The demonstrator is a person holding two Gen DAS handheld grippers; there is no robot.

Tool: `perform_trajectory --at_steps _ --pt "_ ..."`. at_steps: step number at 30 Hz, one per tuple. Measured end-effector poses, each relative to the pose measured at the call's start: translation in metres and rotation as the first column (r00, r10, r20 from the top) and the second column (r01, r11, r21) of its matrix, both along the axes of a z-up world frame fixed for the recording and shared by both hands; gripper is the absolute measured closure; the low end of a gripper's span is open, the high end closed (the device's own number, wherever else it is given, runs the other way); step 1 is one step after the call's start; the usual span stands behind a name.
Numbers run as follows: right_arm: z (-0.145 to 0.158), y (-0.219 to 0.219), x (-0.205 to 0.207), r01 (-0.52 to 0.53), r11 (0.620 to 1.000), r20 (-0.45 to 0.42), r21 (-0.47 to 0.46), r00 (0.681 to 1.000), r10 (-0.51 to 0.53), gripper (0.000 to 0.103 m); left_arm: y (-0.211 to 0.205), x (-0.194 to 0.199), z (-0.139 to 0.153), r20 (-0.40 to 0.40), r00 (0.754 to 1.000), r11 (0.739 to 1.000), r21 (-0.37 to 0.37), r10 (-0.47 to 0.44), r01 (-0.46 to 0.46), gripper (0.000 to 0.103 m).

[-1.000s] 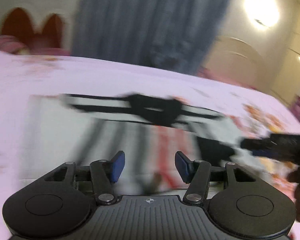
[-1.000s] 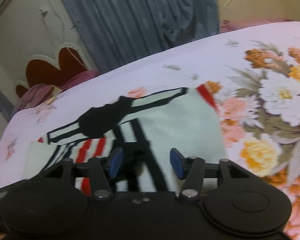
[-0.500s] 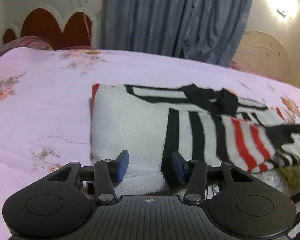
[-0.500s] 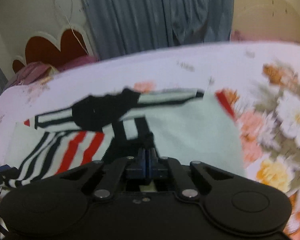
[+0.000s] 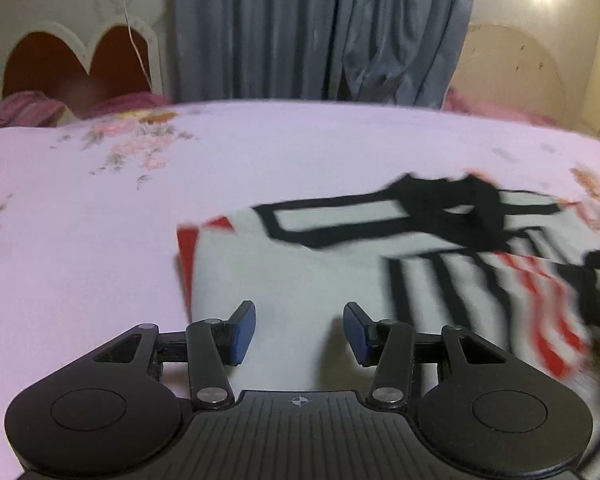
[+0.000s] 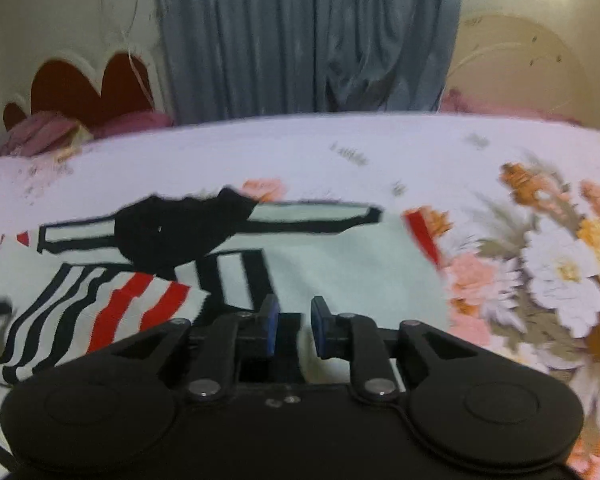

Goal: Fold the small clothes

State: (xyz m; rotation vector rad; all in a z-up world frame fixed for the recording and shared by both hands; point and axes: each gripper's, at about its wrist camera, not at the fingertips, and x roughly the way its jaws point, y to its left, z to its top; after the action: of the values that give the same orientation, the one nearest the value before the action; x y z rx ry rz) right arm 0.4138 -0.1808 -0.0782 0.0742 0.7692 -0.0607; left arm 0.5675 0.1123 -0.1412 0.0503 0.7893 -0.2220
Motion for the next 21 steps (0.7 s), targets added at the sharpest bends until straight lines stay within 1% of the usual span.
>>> perform_trajectory --at_steps 1,2,3,4,5,6,7,8,10,12,13,14,15,16,18,20,21 --pt "-0.006 0.001 0.01 0.01 1.0 -0.02 -0.022 1.0 -0.01 0.087 0.005 0.017 -0.006 -0.022 1.0 1.0 -0.019 -0.005 0.004 0.046" --pt "-0.013 0.0 0.019 0.031 0.999 -0.049 -0.038 0.998 -0.033 0.086 0.011 0.028 -0.006 -0.025 1.0 0.998 -0.057 -0.001 -0.001 0.046" --pt "-0.021 -0.003 0.025 0.059 0.998 -0.076 -0.034 0.995 -0.062 0.086 0.013 0.033 -0.002 -0.044 0.999 0.997 -0.075 0.012 -0.016 0.046" --pt "-0.019 -0.004 0.027 0.072 0.997 -0.072 -0.021 0.995 -0.073 0.086 0.012 0.031 0.007 -0.028 1.0 0.997 -0.077 0.013 -0.015 0.046" --pt "-0.013 -0.004 0.027 0.085 0.996 -0.055 -0.014 0.995 -0.086 0.084 0.008 0.023 0.014 0.022 1.0 0.998 -0.069 0.01 -0.008 0.046" --pt "-0.006 0.0 0.021 0.086 0.996 -0.022 -0.006 0.996 -0.086 0.079 0.004 0.013 0.02 0.057 0.998 0.998 -0.065 0.001 0.003 0.045" --pt "0.001 0.005 0.018 0.067 0.998 0.01 0.013 0.998 -0.067 0.077 -0.003 0.004 0.022 0.069 0.997 0.997 -0.072 -0.016 0.021 0.045" --pt "0.006 0.016 0.016 0.025 0.999 0.03 0.04 0.999 -0.026 0.075 -0.009 -0.002 0.021 0.073 0.997 0.996 -0.077 -0.027 0.033 0.045" --pt "0.008 0.04 0.019 -0.055 0.996 0.029 0.067 0.998 0.053 0.076 -0.029 -0.011 0.013 0.061 0.996 0.994 -0.086 -0.063 0.068 0.045" --pt "0.002 0.066 0.026 -0.119 0.988 0.0 0.102 0.993 0.12 0.082 -0.05 -0.017 0.003 0.044 0.993 0.991 -0.074 -0.109 0.112 0.045" --pt "-0.003 0.076 0.03 -0.14 0.983 -0.022 0.116 0.989 0.144 0.083 -0.062 -0.02 -0.006 0.019 0.991 0.99 -0.044 -0.133 0.134 0.045" --pt "-0.01 0.085 0.033 -0.152 0.981 -0.056 0.118 0.986 0.159 0.083 -0.07 -0.021 -0.013 0.008 0.99 0.99 0.002 -0.141 0.141 0.045" --pt "-0.021 0.092 0.033 -0.161 0.983 -0.095 0.089 0.981 0.169 0.083 -0.073 -0.026 -0.015 0.037 0.988 0.989 0.03 -0.148 0.147 0.043" --pt "-0.023 0.096 0.031 -0.175 0.983 -0.064 0.054 0.982 0.178 0.083 -0.071 -0.028 -0.015 0.044 0.988 0.989 0.025 -0.146 0.145 0.043" --pt "-0.021 0.096 0.029 -0.185 0.982 -0.067 0.042 0.98 0.187 0.084 -0.061 -0.027 -0.008 0.033 0.99 0.99 -0.023 -0.135 0.136 0.043" --pt "-0.014 0.085 0.026 -0.151 0.988 -0.062 0.038 0.986 0.153 0.084 -0.039 -0.025 -0.001 0.089 0.992 0.995 -0.034 -0.087 0.09 0.042" --pt "-0.009 0.076 0.023 -0.114 0.993 -0.046 0.018 0.992 0.115 0.081 -0.03 -0.019 0.0 0.096 0.994 0.997 -0.033 -0.06 0.064 0.042"
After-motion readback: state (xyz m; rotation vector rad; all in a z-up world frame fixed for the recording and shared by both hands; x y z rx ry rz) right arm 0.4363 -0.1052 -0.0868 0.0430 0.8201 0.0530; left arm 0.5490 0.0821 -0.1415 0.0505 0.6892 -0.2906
